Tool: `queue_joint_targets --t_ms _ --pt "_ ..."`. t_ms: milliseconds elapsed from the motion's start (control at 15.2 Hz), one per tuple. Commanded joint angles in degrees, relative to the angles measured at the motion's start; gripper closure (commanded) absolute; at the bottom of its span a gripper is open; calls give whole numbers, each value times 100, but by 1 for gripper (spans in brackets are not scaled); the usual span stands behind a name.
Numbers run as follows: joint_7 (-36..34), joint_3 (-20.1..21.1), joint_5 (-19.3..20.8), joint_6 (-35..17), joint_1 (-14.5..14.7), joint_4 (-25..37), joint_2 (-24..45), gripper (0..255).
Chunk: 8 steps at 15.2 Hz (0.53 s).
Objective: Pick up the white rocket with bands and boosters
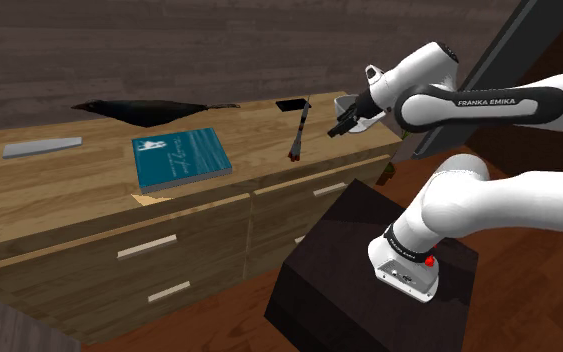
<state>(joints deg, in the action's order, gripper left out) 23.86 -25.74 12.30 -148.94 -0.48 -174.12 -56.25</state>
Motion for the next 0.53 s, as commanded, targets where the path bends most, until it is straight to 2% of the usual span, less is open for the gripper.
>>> queue_joint_targets --t_ms 0,132,198,264,330,462 --pt "34 -39 11 -89 1 -18 23 0" --pt "32 -37 9 -85 5 -9 28 0" --pt "1895 -3726 97 -3814 2877 67 1895 0" --pt "2044 -4609 312 -4239 3658 203 1954 0" --pt "2369 -5411 302 -4612 4435 349 1890 0" --pt "2905 -6801 458 -5196 5762 705 1517 0"
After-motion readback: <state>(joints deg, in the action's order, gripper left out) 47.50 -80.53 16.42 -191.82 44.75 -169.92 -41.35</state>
